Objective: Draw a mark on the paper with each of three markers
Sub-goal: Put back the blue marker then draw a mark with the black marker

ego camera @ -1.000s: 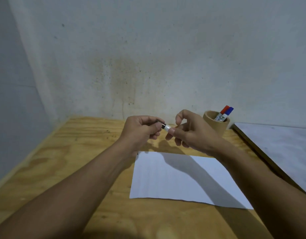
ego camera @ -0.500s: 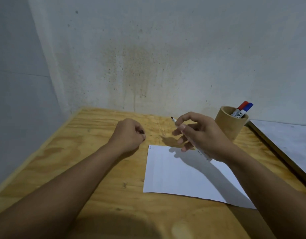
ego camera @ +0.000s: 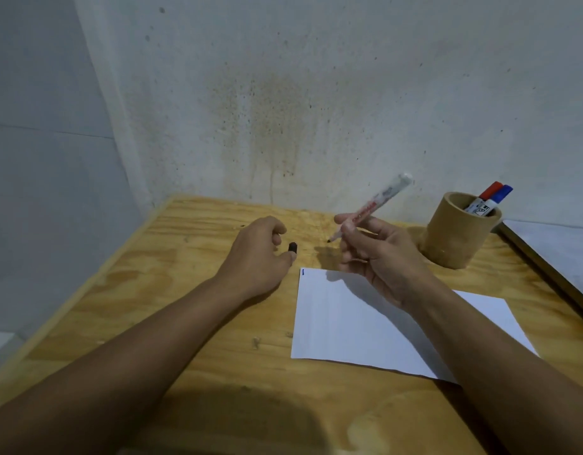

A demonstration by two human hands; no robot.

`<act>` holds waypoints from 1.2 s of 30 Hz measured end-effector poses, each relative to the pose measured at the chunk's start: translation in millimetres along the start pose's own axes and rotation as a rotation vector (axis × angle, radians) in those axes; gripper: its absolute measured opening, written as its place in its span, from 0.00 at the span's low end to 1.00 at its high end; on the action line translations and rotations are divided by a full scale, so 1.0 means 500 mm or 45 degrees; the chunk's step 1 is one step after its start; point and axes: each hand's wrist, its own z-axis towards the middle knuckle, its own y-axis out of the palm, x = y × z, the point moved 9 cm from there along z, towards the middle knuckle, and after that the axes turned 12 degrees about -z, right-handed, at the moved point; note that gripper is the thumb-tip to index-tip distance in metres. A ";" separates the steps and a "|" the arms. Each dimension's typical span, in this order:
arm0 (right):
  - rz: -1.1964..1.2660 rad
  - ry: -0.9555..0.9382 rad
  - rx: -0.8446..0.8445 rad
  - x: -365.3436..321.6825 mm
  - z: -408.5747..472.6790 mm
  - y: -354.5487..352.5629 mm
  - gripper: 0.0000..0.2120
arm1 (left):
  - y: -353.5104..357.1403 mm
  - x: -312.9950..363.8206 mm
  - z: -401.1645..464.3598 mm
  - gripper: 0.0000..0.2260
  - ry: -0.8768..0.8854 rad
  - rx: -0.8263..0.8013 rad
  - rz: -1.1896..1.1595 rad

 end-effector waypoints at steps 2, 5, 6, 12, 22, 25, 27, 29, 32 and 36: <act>-0.050 -0.023 0.046 0.006 0.000 0.008 0.13 | -0.006 0.013 -0.024 0.11 0.057 -0.012 -0.002; -0.056 -0.021 0.070 0.012 -0.009 0.023 0.12 | 0.013 0.017 -0.057 0.11 0.081 -0.151 0.048; -0.090 -0.020 0.085 0.013 -0.012 0.026 0.10 | 0.018 0.016 -0.063 0.12 0.089 -0.173 0.086; -0.259 -0.027 0.111 0.023 -0.021 0.036 0.07 | 0.016 0.006 -0.066 0.16 0.064 -0.167 0.072; -0.529 -0.147 0.189 0.023 -0.013 0.026 0.03 | 0.016 0.002 -0.067 0.14 0.057 -0.182 0.044; -0.549 -0.154 0.204 0.025 -0.011 0.023 0.03 | 0.017 0.004 -0.067 0.14 0.050 -0.186 0.048; -0.560 -0.154 0.205 0.026 -0.009 0.023 0.03 | 0.017 0.002 -0.068 0.15 0.044 -0.189 0.056; -0.568 -0.153 0.200 0.026 -0.009 0.024 0.03 | 0.018 0.002 -0.068 0.16 0.042 -0.193 0.062; -0.525 -0.149 0.199 0.026 -0.010 0.023 0.03 | 0.019 0.003 -0.069 0.18 0.039 -0.216 0.073; -0.480 -0.149 0.193 0.026 -0.011 0.023 0.02 | 0.022 -0.004 -0.079 0.20 -0.003 -0.318 0.011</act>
